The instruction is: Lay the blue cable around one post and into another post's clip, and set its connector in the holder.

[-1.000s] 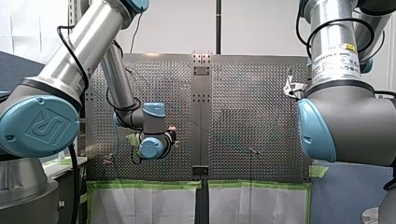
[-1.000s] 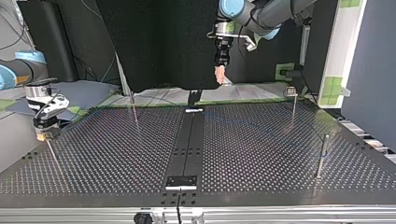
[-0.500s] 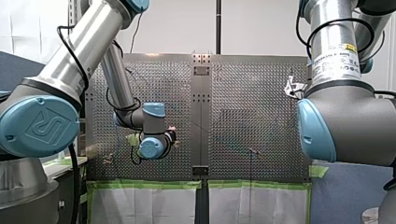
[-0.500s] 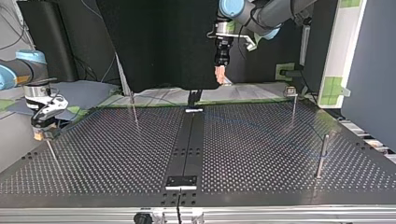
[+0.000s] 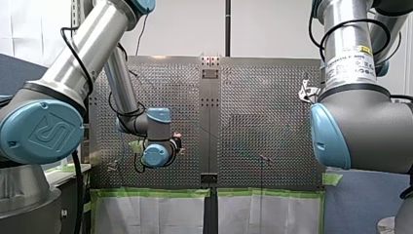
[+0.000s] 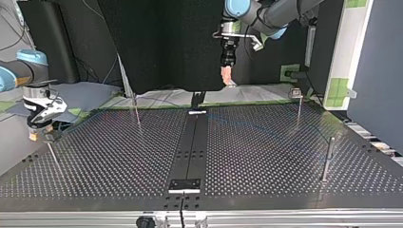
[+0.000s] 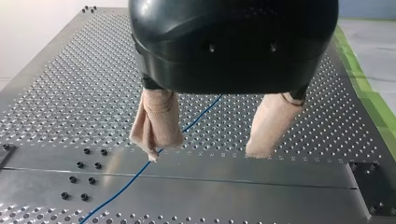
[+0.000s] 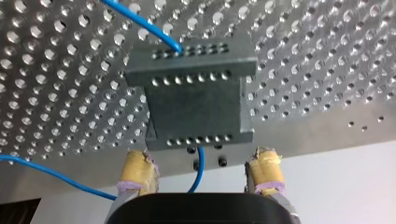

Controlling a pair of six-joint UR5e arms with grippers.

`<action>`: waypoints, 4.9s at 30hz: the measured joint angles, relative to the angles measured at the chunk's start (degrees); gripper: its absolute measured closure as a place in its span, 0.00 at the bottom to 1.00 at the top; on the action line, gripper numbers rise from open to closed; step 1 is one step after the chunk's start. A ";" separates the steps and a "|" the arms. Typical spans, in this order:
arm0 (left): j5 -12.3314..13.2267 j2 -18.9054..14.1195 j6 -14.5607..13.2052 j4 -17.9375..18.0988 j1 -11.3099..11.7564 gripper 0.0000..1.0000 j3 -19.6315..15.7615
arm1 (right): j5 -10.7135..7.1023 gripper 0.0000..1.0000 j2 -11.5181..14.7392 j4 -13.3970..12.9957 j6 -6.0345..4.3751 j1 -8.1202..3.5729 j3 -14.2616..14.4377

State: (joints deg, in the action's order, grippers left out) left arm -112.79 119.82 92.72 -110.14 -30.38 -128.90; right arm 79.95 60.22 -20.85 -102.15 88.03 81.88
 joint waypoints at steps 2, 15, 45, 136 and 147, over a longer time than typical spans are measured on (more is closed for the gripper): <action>0.03 0.00 0.00 0.00 0.08 0.00 -0.01 | 0.89 0.00 -0.01 0.20 0.00 0.00 0.00; 0.15 0.01 0.00 0.00 0.59 0.00 -0.02 | 4.24 0.00 -0.05 1.79 0.03 0.16 0.16; 0.20 0.00 0.00 -0.11 1.26 0.00 -0.10 | 4.66 0.00 -0.21 -6.68 0.05 0.64 9.75; -5.33 -0.01 6.98 -4.75 1.03 0.00 -0.09 | 16.54 0.00 -5.16 -23.19 11.73 41.36 25.50; -6.05 -0.02 7.46 -6.24 1.03 0.00 -0.09 | 17.22 0.00 -5.70 -24.56 11.78 39.84 26.18</action>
State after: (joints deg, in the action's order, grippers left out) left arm -118.84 119.80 100.19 -116.37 -29.36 -128.99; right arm 97.17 54.51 -45.41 -90.37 127.86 108.05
